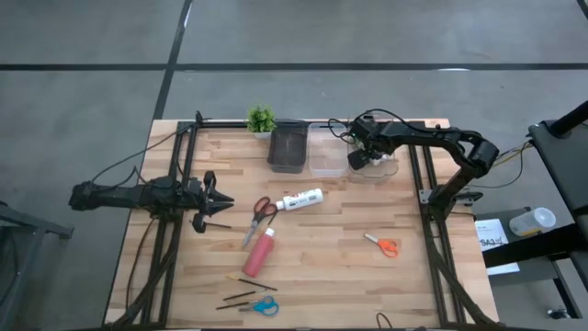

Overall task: Pick & Place Paint Supplies
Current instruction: Put the green paint bottle into the transparent bin, then put the white paint bottle into the transparent bin

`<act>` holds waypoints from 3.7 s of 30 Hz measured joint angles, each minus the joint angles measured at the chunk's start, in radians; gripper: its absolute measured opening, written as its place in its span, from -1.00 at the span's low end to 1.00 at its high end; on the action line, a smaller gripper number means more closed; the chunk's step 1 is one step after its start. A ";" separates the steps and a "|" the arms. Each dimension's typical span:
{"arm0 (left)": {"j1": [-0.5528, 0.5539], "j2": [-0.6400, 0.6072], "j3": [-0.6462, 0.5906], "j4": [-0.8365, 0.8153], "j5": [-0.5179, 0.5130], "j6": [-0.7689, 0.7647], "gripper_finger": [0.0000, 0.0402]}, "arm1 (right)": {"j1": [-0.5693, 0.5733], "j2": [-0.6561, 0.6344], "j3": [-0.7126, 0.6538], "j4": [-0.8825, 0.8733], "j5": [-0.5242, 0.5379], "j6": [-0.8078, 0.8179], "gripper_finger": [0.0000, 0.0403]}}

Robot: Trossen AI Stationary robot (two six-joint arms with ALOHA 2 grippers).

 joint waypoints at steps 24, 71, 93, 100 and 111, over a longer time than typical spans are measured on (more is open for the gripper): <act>0.000 0.000 0.000 0.000 0.000 0.000 -0.62 | 0.002 -0.002 -0.001 -0.001 -0.030 -0.014 0.10; 0.000 0.000 0.000 0.000 0.000 0.000 -0.62 | 0.003 -0.091 0.001 -0.011 -0.100 -0.048 0.84; 0.000 0.000 0.000 0.000 0.000 0.000 -0.62 | 0.452 -0.511 0.000 0.222 -0.182 -0.184 0.84; 0.000 0.000 0.000 0.000 0.000 0.000 -0.62 | 0.648 -0.436 -0.003 0.478 -0.193 -0.573 0.84; 0.000 0.000 0.000 0.000 0.000 0.000 -0.62 | 0.708 -0.172 -0.002 0.757 -0.208 -0.668 0.84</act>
